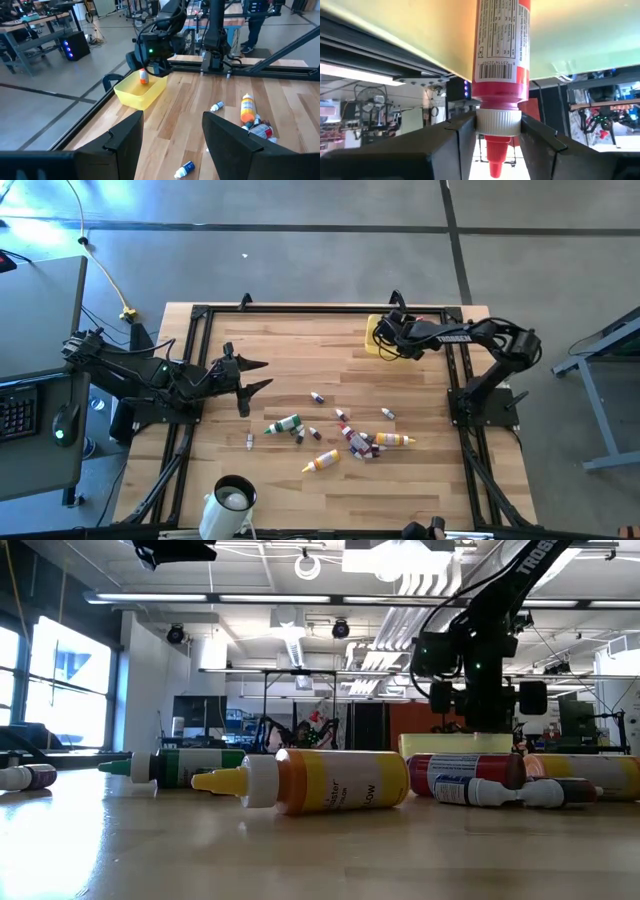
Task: Pick & Place food coloring
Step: Put the big orange food coloring bottle into the yellow bin, then put the big green food coloring bottle into the yellow bin
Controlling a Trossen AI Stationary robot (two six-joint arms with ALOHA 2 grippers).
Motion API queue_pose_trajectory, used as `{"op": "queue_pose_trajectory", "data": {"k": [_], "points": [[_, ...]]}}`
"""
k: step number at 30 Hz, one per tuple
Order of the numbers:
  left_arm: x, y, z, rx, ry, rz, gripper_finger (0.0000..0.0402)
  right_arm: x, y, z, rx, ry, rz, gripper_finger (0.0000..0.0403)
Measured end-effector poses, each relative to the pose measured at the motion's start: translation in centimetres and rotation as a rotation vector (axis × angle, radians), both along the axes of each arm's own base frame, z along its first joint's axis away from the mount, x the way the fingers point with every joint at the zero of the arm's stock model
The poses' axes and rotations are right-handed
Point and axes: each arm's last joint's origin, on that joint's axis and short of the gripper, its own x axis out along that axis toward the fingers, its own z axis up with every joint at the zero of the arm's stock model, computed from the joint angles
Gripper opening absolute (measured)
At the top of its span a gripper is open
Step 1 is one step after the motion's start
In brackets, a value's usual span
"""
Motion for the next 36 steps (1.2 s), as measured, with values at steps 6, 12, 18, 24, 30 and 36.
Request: {"op": "queue_pose_trajectory", "data": {"k": [6, 12, 18, 24, 30, 36], "points": [[0.0, 0.0, 0.0, 0.0, 0.0, 0.0, 0.0201, 0.3, -0.2, -0.3, -0.036, -0.042, -0.02, 0.0143], [0.0, 0.0, 0.0, -0.001, -0.001, 0.0, 0.0201, 0.6, -0.5, -0.1, -0.101, -0.111, -0.05, 0.0157], [0.0, 0.0, 0.0, 0.0, 0.0, 0.0, 0.0201, 0.6, -0.5, -0.1, -0.138, -0.141, -0.078, 0.0183], [0.0, 0.0, 0.0, 0.0, 0.0, 0.0, 0.0201, 0.6, -0.6, 0.1, -0.228, -0.162, -0.118, 0.021], [0.0, -0.1, 0.0, -0.006, 0.001, -0.028, 0.0201, 0.6, -0.5, 0.3, -0.317, -0.182, -0.15, 0.022], [0.0, -0.1, 0.0, -0.007, 0.002, -0.03, 0.0201, 1.1, 0.3, 0.5, -0.41, -0.224, -0.154, 0.0216]]}}
